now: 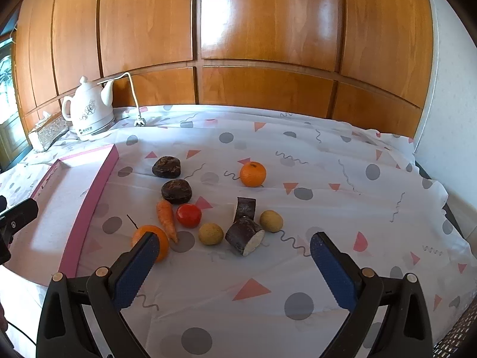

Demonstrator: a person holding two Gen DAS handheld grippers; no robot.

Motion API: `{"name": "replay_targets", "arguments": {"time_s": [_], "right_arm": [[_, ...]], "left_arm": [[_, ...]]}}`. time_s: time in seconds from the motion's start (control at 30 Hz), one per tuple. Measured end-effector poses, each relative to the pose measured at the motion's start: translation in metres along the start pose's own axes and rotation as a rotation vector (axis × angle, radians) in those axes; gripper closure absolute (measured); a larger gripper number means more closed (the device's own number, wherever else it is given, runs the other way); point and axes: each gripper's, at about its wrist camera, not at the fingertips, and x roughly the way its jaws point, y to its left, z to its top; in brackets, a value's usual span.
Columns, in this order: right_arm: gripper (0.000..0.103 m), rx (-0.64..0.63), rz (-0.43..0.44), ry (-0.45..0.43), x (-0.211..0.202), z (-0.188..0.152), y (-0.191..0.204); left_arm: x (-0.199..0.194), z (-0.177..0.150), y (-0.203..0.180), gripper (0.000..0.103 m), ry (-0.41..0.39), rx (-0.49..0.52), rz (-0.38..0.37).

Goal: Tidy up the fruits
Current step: 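Move the left tool toward the fruit cluster beside the pink tray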

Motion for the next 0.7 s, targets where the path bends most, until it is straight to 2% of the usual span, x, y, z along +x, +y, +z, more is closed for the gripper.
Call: {"name": "replay_targets", "arguments": {"time_s": [0.7], "right_arm": [[0.000,0.041,-0.061,-0.013,-0.005,-0.002,-0.029]], "left_arm": [[-0.004,0.007,-0.027,0.000,0.003,0.108,-0.061]]}}
